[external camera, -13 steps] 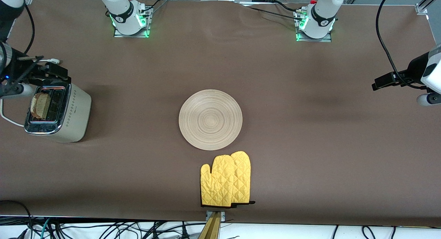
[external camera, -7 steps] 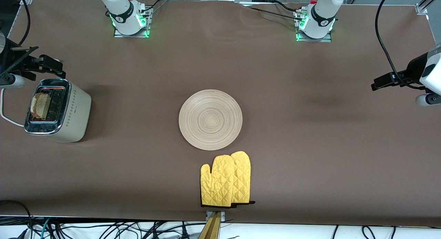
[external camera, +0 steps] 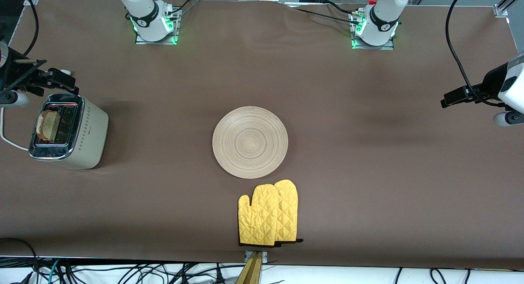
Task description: Move plate and put bread in toaster
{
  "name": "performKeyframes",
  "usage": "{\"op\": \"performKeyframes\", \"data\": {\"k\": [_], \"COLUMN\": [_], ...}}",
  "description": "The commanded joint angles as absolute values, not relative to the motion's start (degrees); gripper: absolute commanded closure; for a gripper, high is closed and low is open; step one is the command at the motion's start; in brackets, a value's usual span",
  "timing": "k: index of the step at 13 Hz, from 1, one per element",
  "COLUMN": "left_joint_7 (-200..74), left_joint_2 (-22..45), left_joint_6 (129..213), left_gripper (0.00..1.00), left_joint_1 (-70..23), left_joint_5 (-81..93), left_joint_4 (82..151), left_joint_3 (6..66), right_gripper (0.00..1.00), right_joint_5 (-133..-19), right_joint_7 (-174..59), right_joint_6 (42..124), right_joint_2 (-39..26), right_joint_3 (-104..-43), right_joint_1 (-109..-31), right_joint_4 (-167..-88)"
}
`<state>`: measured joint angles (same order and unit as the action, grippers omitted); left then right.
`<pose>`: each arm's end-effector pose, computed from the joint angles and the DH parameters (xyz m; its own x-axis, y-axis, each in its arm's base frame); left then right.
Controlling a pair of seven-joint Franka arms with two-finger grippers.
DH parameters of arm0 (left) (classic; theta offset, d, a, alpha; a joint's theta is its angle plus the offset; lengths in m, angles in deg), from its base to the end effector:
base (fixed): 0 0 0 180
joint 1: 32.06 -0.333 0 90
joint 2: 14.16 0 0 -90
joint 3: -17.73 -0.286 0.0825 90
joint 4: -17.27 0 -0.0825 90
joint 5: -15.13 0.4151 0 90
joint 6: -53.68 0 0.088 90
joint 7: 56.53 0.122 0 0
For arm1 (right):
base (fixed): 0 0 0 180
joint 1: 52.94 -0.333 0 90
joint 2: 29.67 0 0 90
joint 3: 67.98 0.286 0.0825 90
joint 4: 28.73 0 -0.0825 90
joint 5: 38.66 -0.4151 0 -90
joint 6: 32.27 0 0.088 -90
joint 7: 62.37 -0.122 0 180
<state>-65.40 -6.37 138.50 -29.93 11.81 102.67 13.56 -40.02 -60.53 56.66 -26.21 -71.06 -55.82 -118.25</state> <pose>0.6088 0.0118 0.5313 0.9712 0.1843 -0.1508 0.1901 -0.9814 0.0250 0.5976 0.0016 0.5465 0.9971 0.0289 -0.0698 0.0274 -0.9994 -0.0227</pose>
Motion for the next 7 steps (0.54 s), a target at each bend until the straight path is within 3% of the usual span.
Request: {"op": "performKeyframes", "data": {"k": [1,7], "left_joint_7": [-66.2,-66.2], "left_joint_2": [-6.5,-6.5], "left_joint_6": [138.3,138.3], "left_gripper": [0.00,0.00], "left_joint_1": [-29.9,-29.9], "left_joint_5": [10.5,10.5], "left_joint_4": [102.5,102.6], "left_joint_3": [13.5,13.5], "right_gripper": [0.00,0.00], "right_joint_5": [-39.4,-39.3], "right_joint_7": [-61.3,-61.2], "right_joint_6": [56.7,56.4], "right_joint_2": [-25.7,-25.6], "right_joint_3": [-70.4,-70.9], "right_joint_1": [-55.1,-54.9], "right_joint_4": [-117.1,-117.2]}}
